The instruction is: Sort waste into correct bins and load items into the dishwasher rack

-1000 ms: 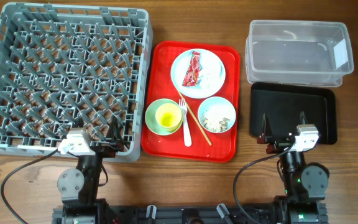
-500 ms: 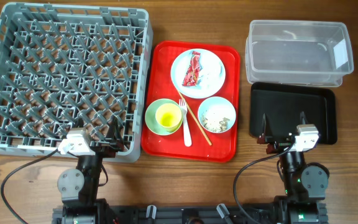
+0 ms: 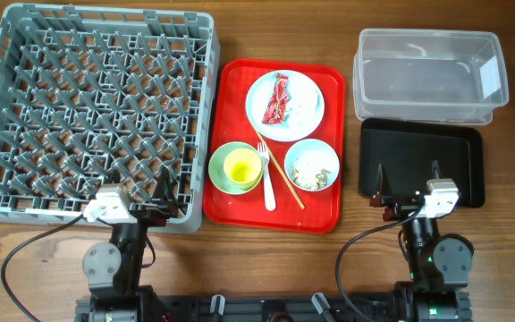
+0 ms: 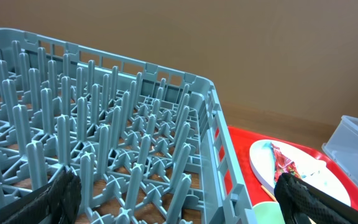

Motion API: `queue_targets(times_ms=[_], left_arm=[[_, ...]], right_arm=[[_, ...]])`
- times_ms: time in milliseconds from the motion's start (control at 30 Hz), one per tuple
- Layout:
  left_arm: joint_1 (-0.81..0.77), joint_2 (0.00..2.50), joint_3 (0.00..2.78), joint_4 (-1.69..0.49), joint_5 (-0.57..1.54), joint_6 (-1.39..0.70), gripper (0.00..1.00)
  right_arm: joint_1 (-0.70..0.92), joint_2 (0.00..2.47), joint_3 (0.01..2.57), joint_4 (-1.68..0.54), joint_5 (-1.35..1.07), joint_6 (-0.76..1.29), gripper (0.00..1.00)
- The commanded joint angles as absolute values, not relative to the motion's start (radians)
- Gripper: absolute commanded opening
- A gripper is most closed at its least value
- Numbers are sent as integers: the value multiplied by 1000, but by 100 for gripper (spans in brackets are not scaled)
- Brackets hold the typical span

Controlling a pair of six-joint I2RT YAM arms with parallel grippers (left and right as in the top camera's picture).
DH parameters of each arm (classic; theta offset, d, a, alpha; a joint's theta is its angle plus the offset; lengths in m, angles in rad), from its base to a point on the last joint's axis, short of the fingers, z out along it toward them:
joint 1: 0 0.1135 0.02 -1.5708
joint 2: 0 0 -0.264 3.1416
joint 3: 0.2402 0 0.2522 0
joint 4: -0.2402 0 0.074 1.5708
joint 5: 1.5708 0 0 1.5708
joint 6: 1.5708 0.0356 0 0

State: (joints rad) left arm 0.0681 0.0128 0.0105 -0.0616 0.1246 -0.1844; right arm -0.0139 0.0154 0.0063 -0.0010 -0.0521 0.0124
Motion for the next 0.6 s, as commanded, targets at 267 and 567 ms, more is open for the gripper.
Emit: queue_targets(times_ms=[267,567], left_arm=[[74,7,6,-63,127,-168,100],[74,7,6,-42,131,-169,100]], right_arm=[[-10,14,5,2,-68,1,100],[-10,16,5,2,-69,4,100]])
